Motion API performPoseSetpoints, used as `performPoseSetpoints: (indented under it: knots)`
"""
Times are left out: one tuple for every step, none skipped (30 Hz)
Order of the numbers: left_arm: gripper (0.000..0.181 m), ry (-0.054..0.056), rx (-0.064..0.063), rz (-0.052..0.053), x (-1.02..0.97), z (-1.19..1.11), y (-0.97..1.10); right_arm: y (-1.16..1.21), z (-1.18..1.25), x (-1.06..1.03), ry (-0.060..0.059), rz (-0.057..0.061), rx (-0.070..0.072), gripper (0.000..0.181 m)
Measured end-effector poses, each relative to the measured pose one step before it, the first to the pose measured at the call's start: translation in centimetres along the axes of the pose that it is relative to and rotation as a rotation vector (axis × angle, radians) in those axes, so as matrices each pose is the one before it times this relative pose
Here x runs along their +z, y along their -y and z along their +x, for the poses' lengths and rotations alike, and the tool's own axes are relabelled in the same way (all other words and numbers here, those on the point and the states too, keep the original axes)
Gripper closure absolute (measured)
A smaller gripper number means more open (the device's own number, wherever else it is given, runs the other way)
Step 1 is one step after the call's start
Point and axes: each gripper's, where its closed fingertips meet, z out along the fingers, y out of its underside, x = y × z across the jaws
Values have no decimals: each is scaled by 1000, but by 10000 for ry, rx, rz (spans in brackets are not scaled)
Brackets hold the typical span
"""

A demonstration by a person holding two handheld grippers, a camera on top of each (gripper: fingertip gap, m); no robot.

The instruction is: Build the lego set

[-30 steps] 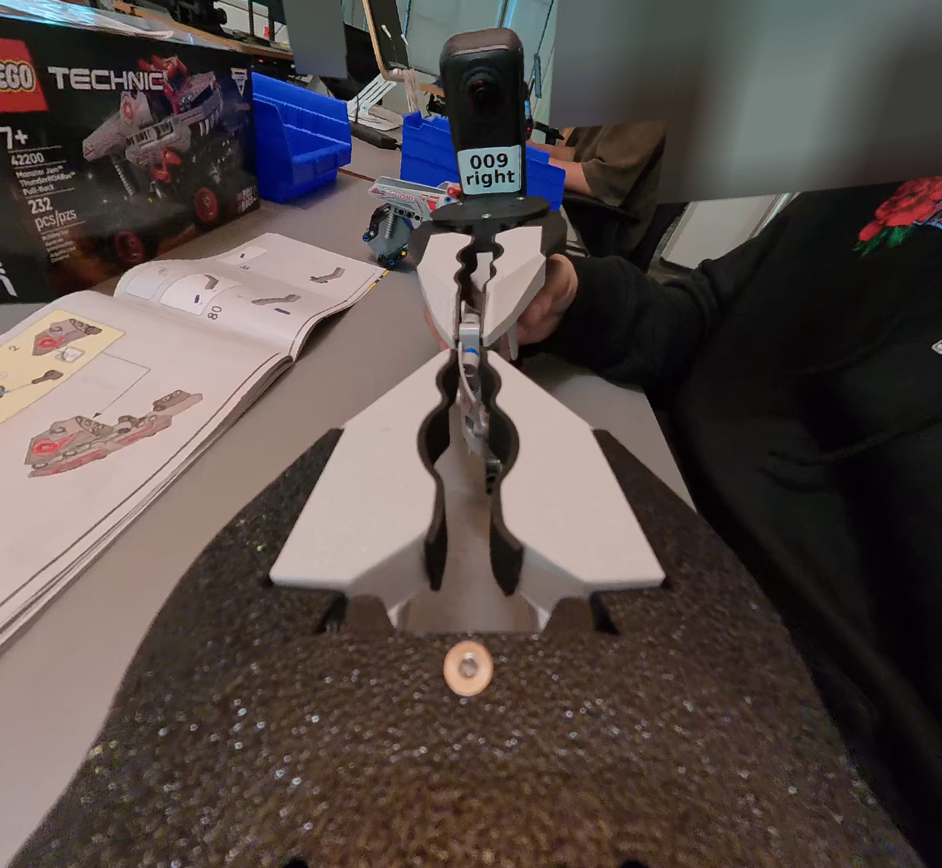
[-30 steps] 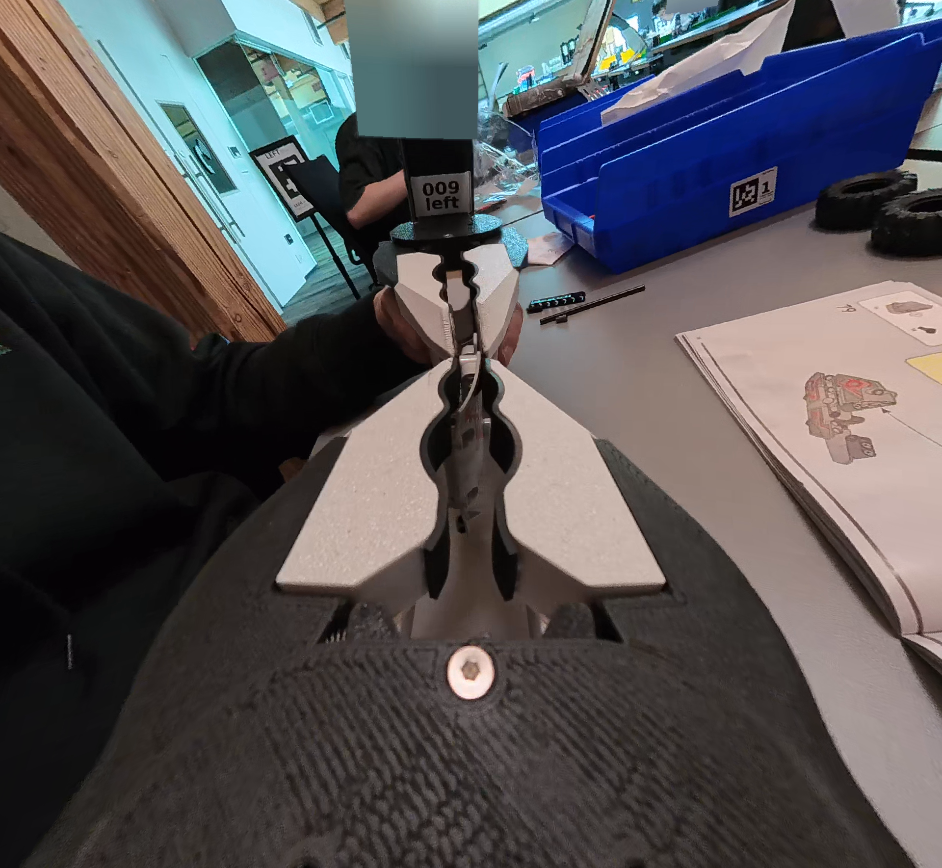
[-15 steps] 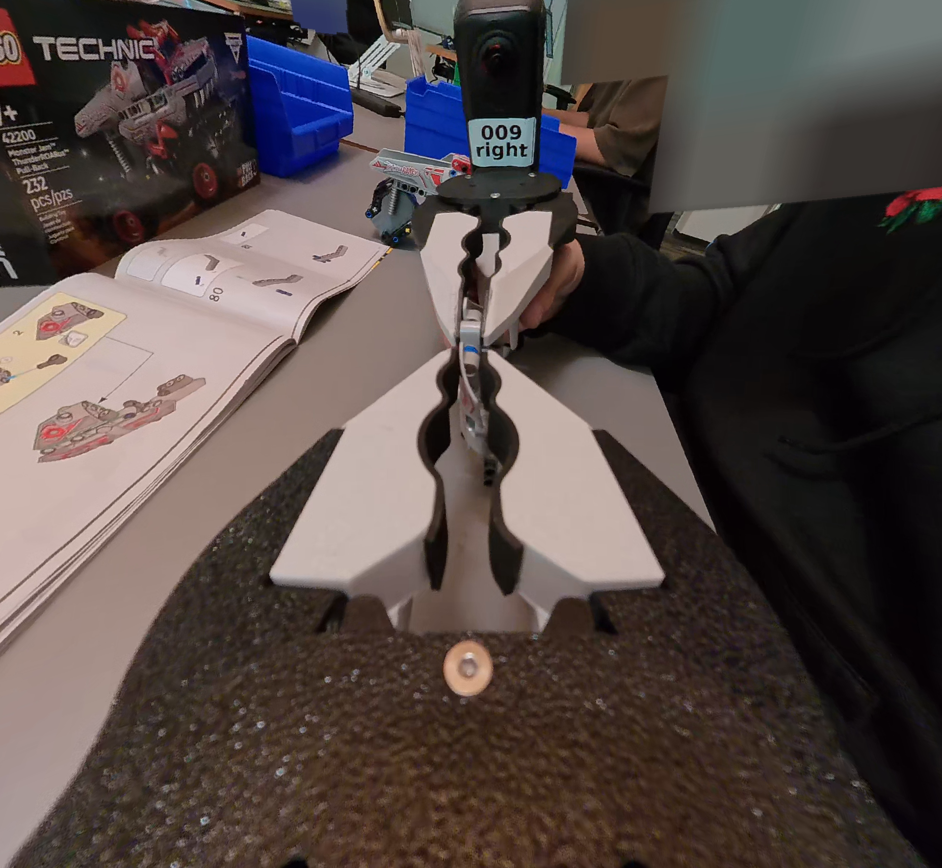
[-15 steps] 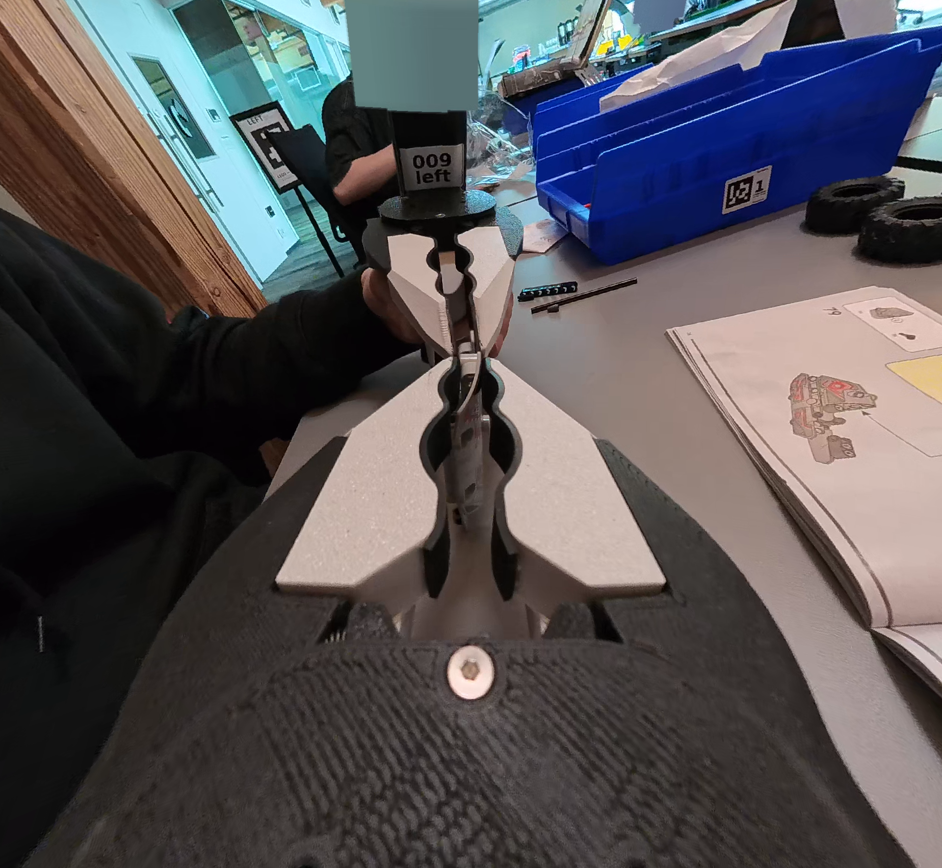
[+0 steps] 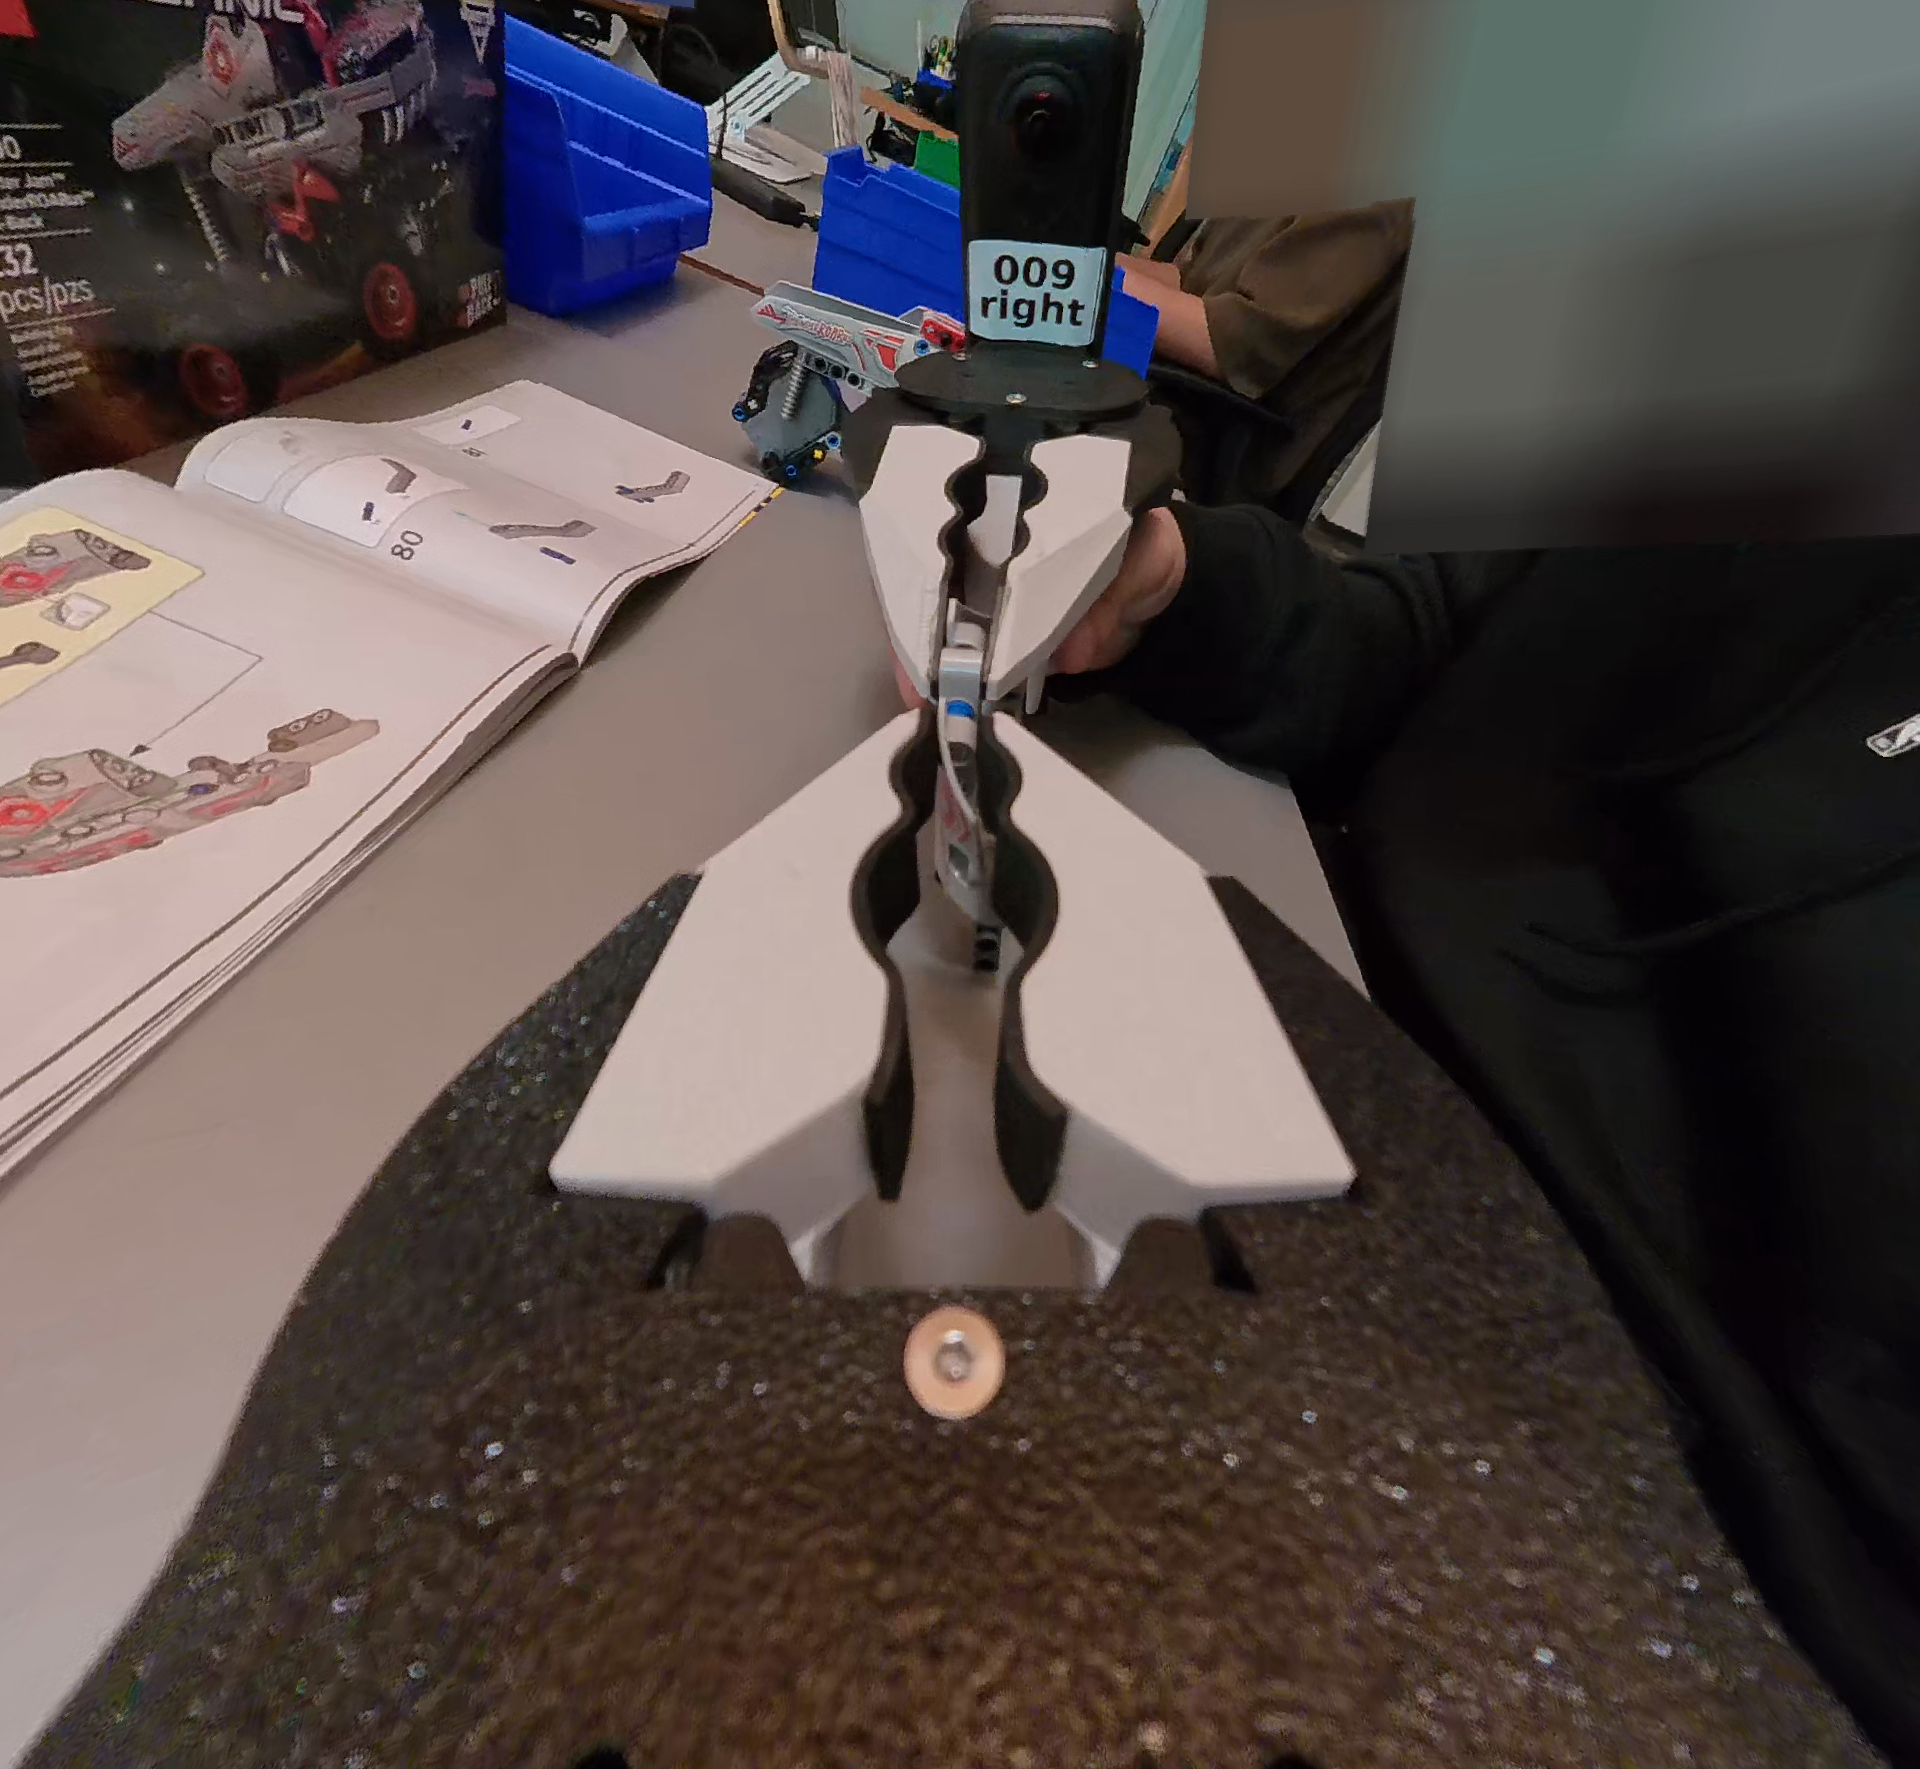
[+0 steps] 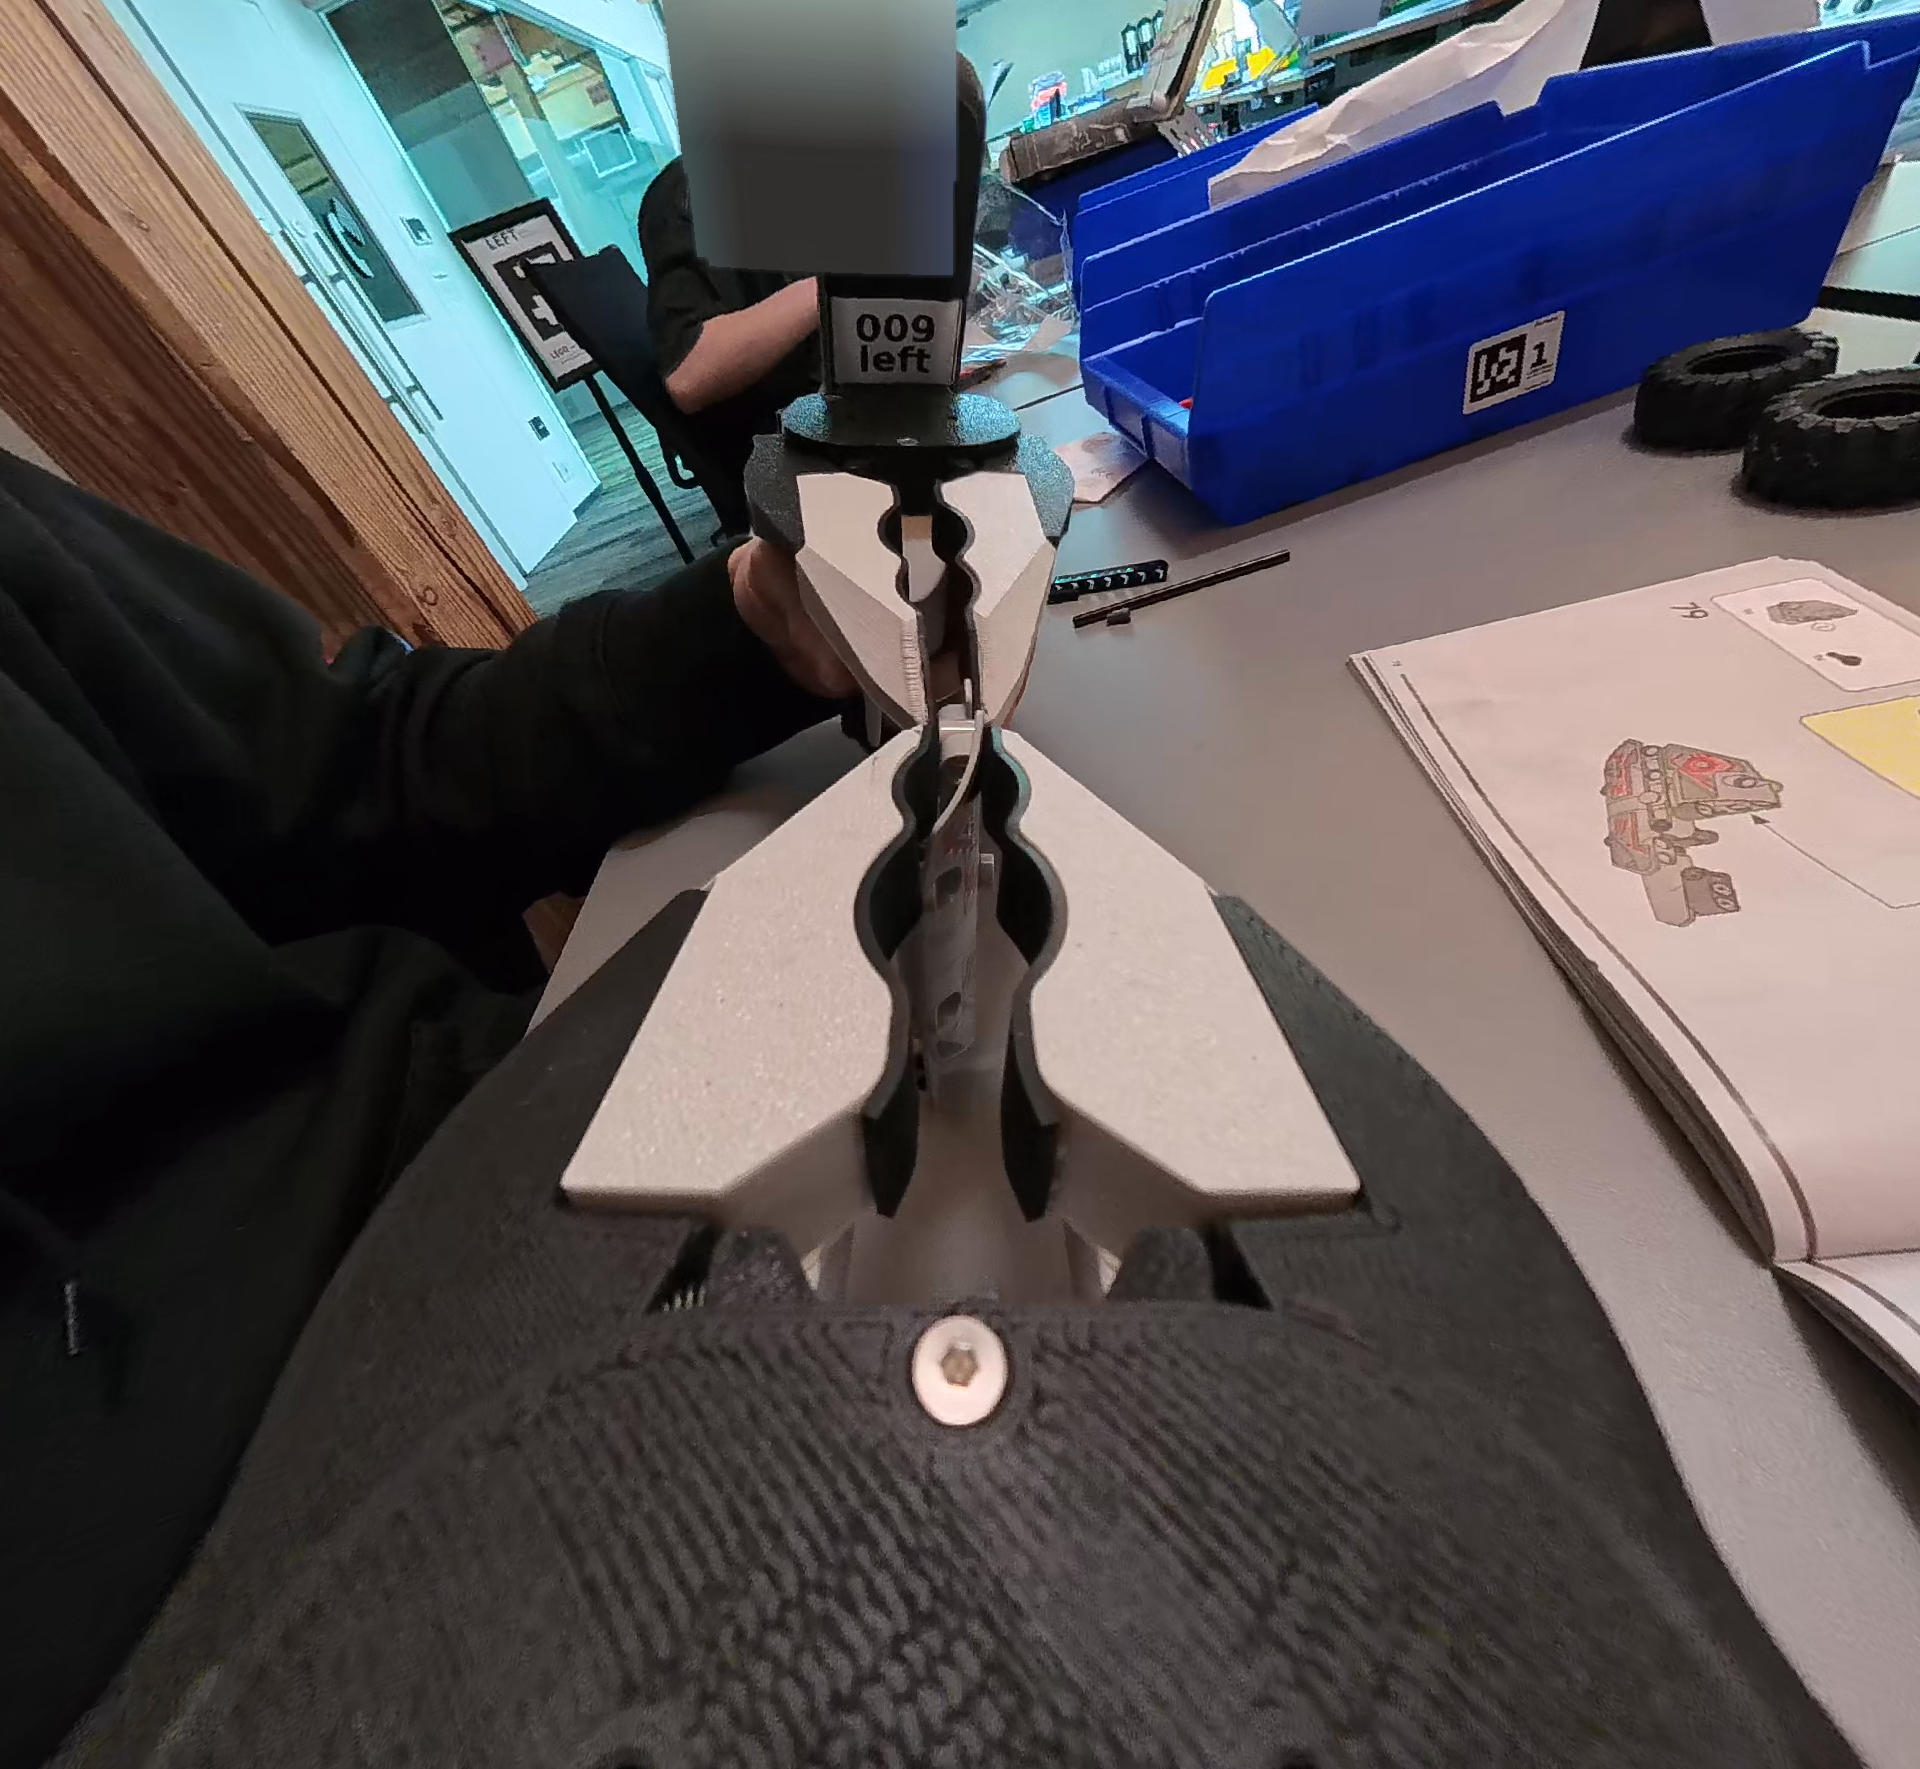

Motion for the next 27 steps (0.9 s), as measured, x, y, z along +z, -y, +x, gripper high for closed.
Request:
performPoseSetpoints:
  knots:
    - [177, -48, -141, 31, 3, -12, -9, 8, -1, 0, 37, 7, 56, 175]
    - [177, -22, -116, 17, -7, -50, -12, 3, 24, 10, -8, 2, 24, 175]
    - [177, -57, -78, 37, -5, 13, 1, -7, 53, 8, -51, -7, -13, 175]
    - [177, -49, -101, 35, -8, 4, -6, 18, -12, -1, 10, 13, 3, 175]
    - [177, -15, -133, 35, -8, -60, 12, 9, 12, 6, 8, 17, 42, 175]
    - [177, -58, -112, 45, -7, 4, 19, 27, 62, 19, -37, 23, 50, 175]
    - [177, -81, -78, 29, -13, 61, 10, 37, -9, 6, 9, 31, 20, 175]
    - [177, 19, -41, -8, 4, -55, -6, 22, -63, 8, 51, 20, 10, 175]
    - [177, 6, -20, -5, 11, -32, -9, 7, 42, -7, -14, 4, 20, 175]
    - [176, 6, -66, -4, 4, -45, -9, 14, -20, -6, 22, 14, 11, 175]
    - [176, -9, -123, -28, -4, -75, -64, 2, -97, 1, 72, 2, -4, 175]
    - [176, -16, -112, -7, -18, -50, -24, -39, 42, 22, -40, -31, -17, 175]
    - [176, 11, -10, 0, -14, -29, -3, -32, 47, 34, -56, -21, -22, 175]
    - [176, 11, 33, -27, 21, 23, -32, 7, 29, 15, -16, 0, 11, 175]
    - [176, 5, 25, -76, 13, 5, -102, 18, 0, -15, 5, 19, 6, 175]
    - [176, 25, 15, -61, -8, -19, -83, -36, -5, 22, -13, -27, -18, 175]
    - [176, 41, 11, -46, 5, -30, -65, -30, 45, 29, -37, -30, -3, 175]
    - [176, -44, 39, -32, -2, 98, -41, -21, 49, 36, -31, -12, 5, 175]
    - [176, -30, 61, 3, 5, 81, 9, 42, -36, 9, 45, 31, 49, 175]
    - [176, 18, 47, -24, 11, -4, -23, 90, 48, 18, -10, 83, 112, 175]
    - [176, 14, 3, -38, 26, -13, -51, 10, 22, 22, 17, 17, 82, 175]
    - [176, 11, 26, -31, 34, 2, -30, -15, 34, 7, 16, -12, 41, 175]
    - [176, 16, 66, -44, 17, -5, -40, 8, 75, 6, -48, 0, 15, 175]
    - [176, 35, 46, -13, 18, -28, -6, -8, -16, 17, -5, -4, -22, 175]
    - [176, 50, -2, -27, 23, -70, -42, 0, 5, 0, -5, 0, 4, 175]
    - [176, 31, 19, -15, 17, -20, -22, -27, 58, 11, -6, -20, 46, 175]
    - [176, 79, 58, 37, 25, -66, 67, -10, 19, 17, 35, -7, 54, 175]
